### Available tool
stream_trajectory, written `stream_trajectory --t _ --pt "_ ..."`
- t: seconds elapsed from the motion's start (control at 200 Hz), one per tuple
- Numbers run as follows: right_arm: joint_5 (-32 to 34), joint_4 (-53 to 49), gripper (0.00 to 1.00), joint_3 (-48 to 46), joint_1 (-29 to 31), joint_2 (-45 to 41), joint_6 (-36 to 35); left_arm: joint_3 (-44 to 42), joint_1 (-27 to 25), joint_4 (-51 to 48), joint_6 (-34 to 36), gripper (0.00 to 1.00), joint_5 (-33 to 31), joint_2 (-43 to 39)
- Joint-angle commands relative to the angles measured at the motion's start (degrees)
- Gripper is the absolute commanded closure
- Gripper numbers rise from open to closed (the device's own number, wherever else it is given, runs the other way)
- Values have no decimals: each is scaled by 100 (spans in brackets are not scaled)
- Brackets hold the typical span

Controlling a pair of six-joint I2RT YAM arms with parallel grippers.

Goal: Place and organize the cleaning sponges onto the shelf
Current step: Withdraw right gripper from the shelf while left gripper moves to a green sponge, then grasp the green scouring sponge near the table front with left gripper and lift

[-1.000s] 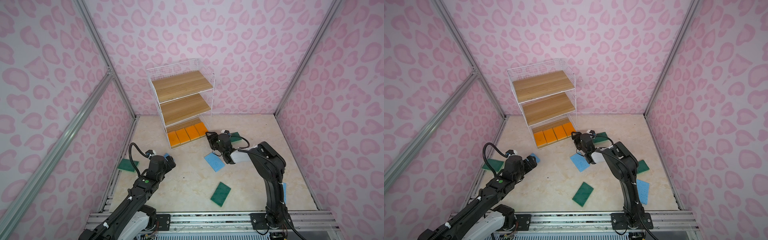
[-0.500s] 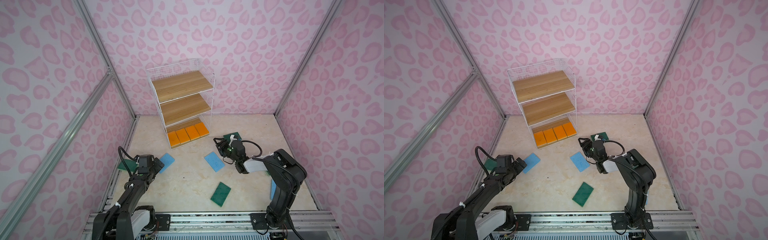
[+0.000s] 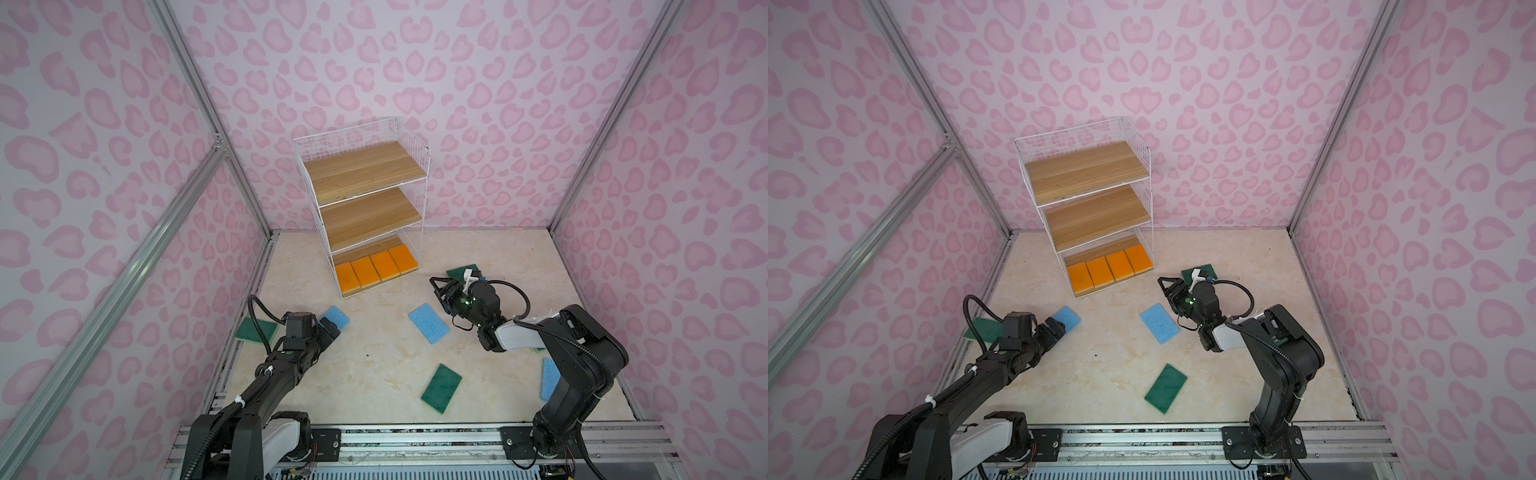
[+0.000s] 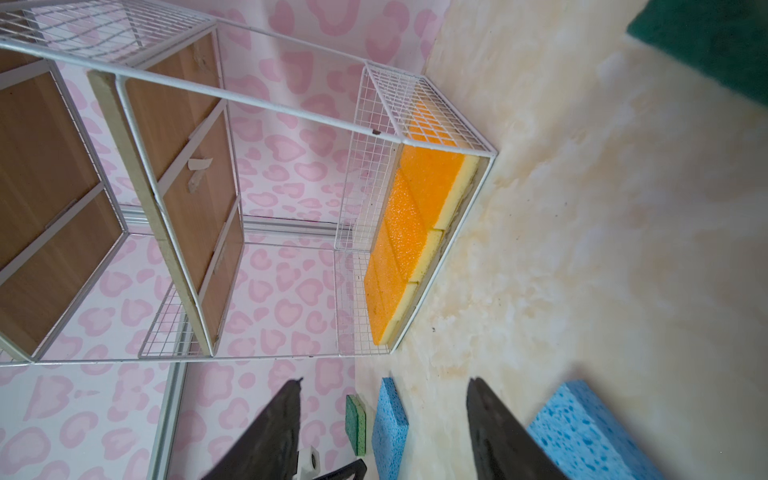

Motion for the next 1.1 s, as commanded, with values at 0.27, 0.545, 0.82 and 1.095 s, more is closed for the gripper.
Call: stream_trajectory --t 0.27,0.545,0.82,1.095 --pt "-231 30 36 -162 -96 -273 -119 150 318 -1375 -1144 1 -1712 -1359" --pt "-521 90 36 -239 -279 -378 -22 1275 1512 -2331 -1149 3 -1534 -649" --pt "-661 643 36 -518 -400 -379 260 2397 2949 -3131 -519 4 -974 410" --pt "-854 993 35 -620 -532 -272 464 3159 3016 -3657 43 2 -1352 1139"
